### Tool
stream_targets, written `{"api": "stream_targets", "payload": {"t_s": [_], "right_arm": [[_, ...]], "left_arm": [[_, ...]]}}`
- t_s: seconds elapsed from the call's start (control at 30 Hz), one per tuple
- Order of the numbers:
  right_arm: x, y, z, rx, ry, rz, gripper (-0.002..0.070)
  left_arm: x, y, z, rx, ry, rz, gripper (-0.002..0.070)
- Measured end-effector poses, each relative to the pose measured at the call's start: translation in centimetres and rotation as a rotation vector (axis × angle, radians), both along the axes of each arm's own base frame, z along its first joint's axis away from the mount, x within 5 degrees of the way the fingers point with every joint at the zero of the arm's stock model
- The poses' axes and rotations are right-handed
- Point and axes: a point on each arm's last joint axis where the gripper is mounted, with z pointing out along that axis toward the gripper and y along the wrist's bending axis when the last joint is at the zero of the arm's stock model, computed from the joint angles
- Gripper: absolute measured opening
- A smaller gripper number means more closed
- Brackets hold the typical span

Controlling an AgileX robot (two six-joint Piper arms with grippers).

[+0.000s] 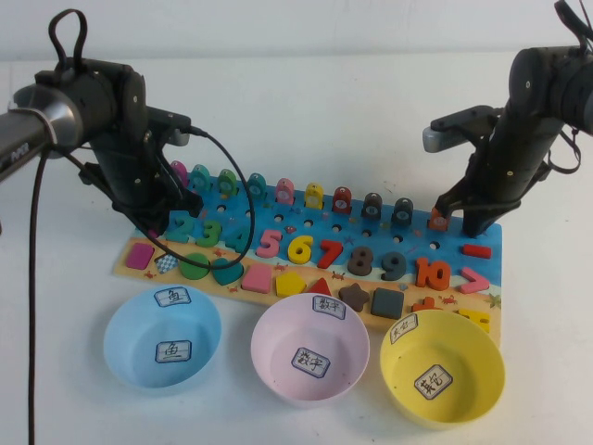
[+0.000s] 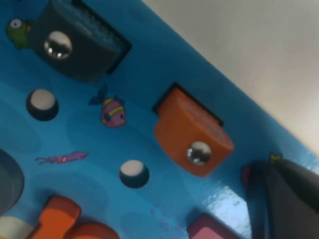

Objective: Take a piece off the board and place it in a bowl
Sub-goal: Pick up the "number 1"

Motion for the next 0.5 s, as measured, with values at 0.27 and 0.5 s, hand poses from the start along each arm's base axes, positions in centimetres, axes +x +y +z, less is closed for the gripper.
{"api": "stream_targets", "payload": {"t_s": [0.27,0.5], "right_arm": [[0.02,0.01,-0.06,0.000,0.003,0.000,-0.0017],[0.02,0.02,-0.14,0.001,0.005,-0.005,-0.0017]], "left_arm": [[0.00,0.00,0.00,0.000,0.000,0.000,0.0065],[0.02,0.06,0.01,0.007,-0.002,-0.003,0.0065]]}}
